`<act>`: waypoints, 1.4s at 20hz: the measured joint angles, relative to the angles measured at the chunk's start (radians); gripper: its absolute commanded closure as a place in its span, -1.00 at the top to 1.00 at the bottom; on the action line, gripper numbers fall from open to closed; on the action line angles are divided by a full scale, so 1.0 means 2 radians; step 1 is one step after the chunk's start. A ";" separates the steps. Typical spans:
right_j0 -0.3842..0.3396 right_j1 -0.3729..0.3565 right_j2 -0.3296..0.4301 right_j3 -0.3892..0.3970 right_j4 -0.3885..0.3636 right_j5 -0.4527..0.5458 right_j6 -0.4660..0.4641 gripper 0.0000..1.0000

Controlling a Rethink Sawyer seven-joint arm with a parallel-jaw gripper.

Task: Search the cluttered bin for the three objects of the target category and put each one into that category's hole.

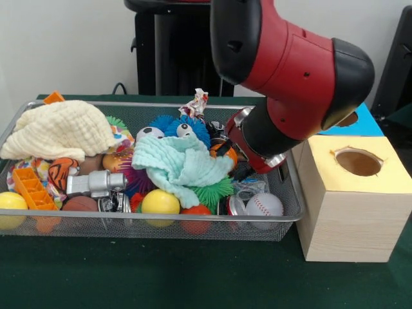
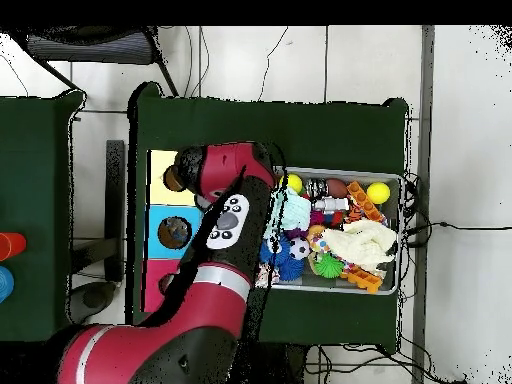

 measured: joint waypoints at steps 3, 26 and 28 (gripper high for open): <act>-0.012 -0.010 0.017 0.023 0.021 -0.045 0.000 1.00; -0.027 -0.043 0.028 0.056 0.035 -0.075 0.000 1.00; -0.030 -0.043 0.032 0.057 0.038 -0.075 0.000 1.00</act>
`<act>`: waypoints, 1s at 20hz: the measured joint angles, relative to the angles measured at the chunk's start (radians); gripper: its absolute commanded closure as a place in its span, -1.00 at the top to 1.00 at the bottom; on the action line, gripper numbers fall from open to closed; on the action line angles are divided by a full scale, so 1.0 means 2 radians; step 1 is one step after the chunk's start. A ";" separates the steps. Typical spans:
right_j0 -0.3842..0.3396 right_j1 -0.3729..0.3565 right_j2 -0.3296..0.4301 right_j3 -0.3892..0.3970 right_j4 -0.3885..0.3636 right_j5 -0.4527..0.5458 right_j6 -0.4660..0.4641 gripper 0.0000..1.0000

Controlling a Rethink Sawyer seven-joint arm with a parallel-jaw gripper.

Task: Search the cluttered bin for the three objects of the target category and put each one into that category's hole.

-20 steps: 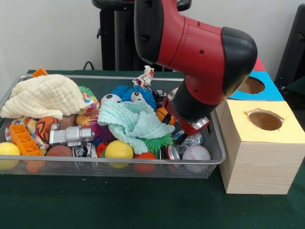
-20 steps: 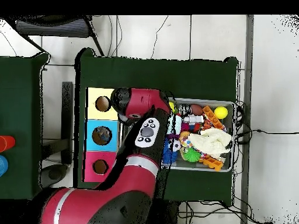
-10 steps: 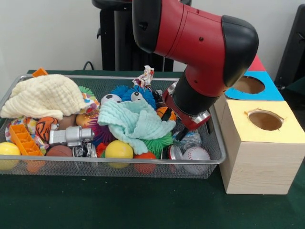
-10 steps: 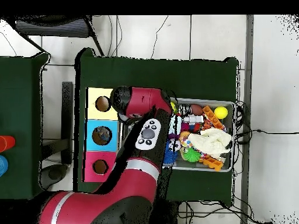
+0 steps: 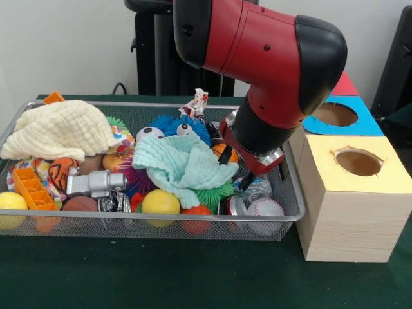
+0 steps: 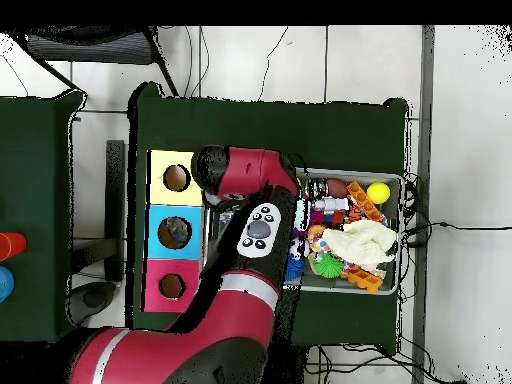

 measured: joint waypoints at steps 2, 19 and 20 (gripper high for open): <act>-0.002 0.000 0.003 0.001 0.002 -0.001 0.000 1.00; -0.008 0.010 0.032 0.033 0.046 -0.058 0.000 1.00; -0.008 0.010 0.032 0.034 0.048 -0.059 0.000 1.00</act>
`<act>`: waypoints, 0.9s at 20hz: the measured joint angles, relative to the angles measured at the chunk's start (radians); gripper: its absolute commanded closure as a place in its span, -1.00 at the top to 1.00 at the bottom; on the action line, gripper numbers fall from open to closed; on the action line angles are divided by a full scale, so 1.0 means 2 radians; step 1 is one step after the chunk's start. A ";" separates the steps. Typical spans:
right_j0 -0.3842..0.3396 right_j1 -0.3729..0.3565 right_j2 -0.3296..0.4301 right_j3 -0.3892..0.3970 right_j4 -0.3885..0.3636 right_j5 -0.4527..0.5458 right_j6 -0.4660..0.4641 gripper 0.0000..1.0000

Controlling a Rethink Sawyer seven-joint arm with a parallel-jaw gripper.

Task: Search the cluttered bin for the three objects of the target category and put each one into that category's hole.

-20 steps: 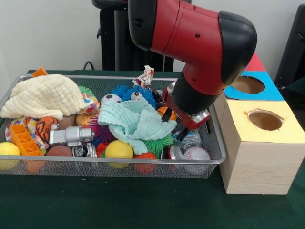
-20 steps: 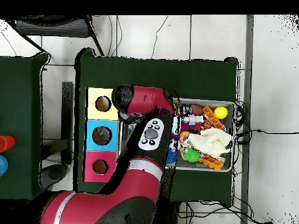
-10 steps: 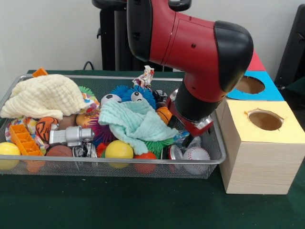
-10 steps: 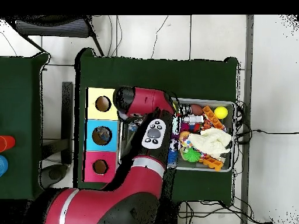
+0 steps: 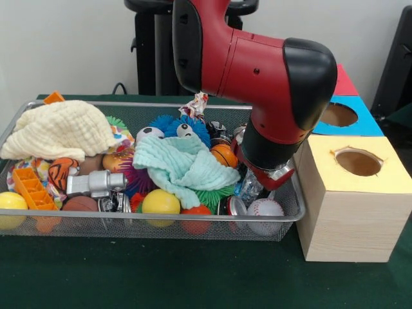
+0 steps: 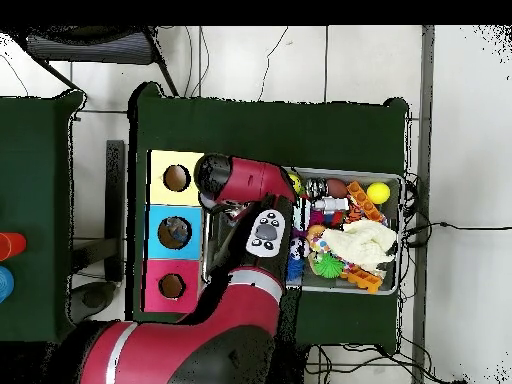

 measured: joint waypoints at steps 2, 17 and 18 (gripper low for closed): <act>0.000 0.003 0.001 0.000 0.005 -0.005 0.000 1.00; 0.000 0.011 -0.006 -0.012 0.012 0.013 0.000 1.00; 0.002 0.019 -0.012 -0.027 0.011 0.041 0.000 1.00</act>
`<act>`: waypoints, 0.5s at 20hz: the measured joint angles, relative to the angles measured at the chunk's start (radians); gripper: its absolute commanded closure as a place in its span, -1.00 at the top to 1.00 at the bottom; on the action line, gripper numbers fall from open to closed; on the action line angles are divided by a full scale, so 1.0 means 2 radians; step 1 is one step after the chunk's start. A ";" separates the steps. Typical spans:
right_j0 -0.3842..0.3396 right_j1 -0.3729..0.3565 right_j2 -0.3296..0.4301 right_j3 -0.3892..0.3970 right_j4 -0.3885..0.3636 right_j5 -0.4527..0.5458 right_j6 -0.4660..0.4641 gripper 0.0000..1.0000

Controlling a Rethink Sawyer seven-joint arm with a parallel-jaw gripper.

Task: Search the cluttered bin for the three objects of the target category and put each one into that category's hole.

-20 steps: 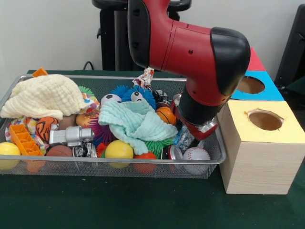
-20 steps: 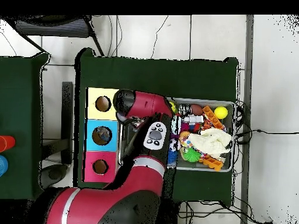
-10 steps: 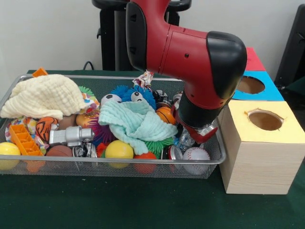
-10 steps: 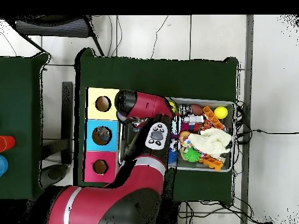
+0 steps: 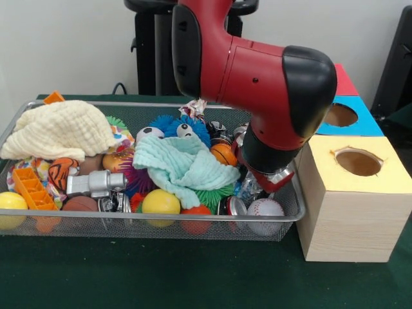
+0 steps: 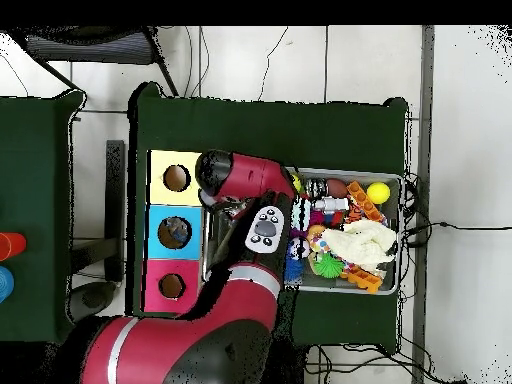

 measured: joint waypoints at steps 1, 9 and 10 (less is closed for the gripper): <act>0.002 0.006 -0.005 -0.011 -0.003 0.025 0.000 1.00; 0.006 0.043 -0.037 -0.085 -0.039 0.241 0.000 1.00; 0.006 0.045 -0.039 -0.091 -0.042 0.256 0.000 1.00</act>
